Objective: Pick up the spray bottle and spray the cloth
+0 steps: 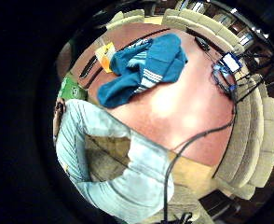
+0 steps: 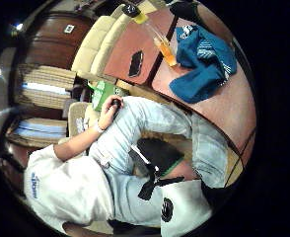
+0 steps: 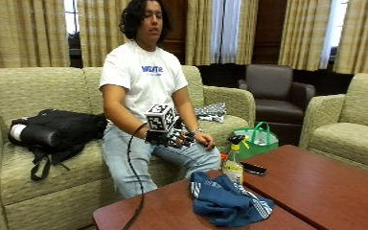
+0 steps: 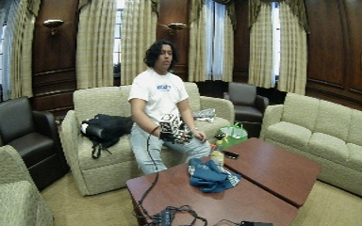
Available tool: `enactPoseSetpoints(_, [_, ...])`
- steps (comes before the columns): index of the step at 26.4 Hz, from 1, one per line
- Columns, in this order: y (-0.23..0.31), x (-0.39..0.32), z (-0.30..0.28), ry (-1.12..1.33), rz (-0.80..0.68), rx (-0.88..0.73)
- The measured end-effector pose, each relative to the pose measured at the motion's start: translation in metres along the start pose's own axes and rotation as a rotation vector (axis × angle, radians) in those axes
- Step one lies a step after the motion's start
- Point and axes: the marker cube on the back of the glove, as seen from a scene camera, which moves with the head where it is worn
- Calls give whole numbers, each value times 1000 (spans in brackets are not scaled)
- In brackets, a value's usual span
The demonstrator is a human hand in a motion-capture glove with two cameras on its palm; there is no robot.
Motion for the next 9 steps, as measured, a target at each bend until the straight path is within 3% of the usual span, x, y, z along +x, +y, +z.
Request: enactPoseSetpoints(9, [20,9,1,-66,77,36])
